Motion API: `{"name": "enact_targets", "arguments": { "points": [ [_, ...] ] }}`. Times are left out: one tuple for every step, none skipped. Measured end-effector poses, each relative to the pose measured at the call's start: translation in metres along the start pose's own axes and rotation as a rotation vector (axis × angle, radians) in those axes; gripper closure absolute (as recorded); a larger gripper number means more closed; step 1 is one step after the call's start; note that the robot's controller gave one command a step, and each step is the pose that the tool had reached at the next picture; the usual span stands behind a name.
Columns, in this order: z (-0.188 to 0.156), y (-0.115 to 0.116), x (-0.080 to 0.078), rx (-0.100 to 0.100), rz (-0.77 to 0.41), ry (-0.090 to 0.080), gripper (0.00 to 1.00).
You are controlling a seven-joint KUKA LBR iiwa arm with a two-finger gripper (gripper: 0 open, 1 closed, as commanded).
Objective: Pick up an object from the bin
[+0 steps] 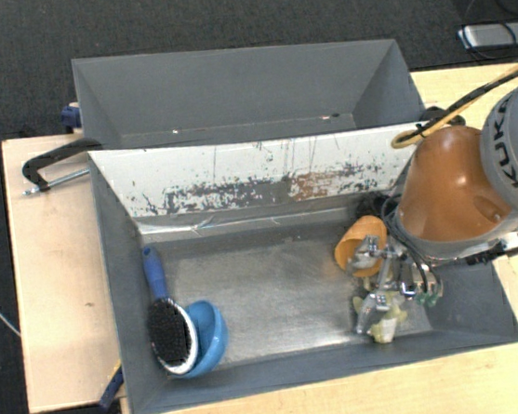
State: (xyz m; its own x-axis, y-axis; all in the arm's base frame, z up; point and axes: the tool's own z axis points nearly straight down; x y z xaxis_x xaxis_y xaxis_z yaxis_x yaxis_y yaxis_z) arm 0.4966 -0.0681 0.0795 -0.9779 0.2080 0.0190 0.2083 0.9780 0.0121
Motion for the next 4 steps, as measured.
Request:
{"name": "enact_targets", "arguments": {
  "points": [
    [0.004, -0.022, -0.003, -0.007, -0.08, 0.03, 0.0],
    [0.0, -0.034, -0.014, 0.009, -0.059, -0.013, 1.0],
    [0.002, -0.033, -0.01, 0.008, -0.061, 0.0, 0.0],
    [0.006, -0.065, -0.016, 0.007, -0.355, -0.024, 0.0]
  ]
}}
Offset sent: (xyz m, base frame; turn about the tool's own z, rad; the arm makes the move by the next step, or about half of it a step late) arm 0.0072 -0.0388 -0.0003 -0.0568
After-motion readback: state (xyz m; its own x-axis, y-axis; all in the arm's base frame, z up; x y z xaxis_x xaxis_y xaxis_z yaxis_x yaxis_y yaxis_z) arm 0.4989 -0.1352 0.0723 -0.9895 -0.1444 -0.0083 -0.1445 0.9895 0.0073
